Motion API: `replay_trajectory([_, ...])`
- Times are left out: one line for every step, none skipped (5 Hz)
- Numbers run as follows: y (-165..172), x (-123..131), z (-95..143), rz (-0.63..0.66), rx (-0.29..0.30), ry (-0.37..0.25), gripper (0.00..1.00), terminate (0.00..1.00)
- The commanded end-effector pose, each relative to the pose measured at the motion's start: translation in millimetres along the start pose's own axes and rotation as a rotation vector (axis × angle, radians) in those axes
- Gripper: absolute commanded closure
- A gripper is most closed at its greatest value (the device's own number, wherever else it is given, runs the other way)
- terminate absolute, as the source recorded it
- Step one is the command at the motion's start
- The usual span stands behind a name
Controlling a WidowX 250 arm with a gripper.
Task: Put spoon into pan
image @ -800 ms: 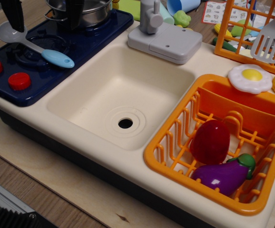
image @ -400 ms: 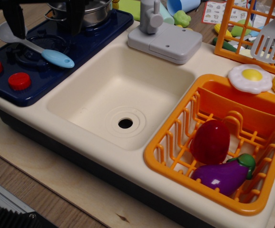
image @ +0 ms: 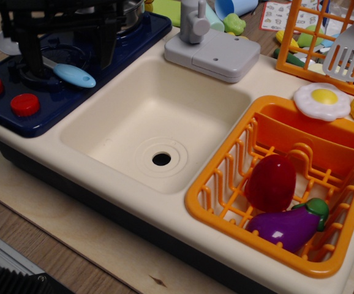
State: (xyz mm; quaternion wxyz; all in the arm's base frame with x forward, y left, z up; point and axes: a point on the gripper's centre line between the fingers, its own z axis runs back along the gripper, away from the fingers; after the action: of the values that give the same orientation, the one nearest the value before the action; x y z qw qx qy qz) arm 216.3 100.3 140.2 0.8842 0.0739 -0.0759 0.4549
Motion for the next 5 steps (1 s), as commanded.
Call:
replay_trajectory([5.1, 6.8, -9.1, 0.035, -0.020, 0.004, 0.00, 0.00])
replay_trajectory([6.5, 10.5, -16.5, 0.069, 0.002, 0.036, 0.00, 0.00])
replay_trajectory([8.3, 14.8, -19.2, 0.103, 0.002, 0.081, 1.00, 0.00])
replay_trajectory([8.1, 9.1, -13.3, 0.116, 0.012, 0.065, 1.00, 0.00])
replay_trajectory([8.5, -0.9, 4.6, 0.126, 0.076, -0.010, 1.00, 0.00])
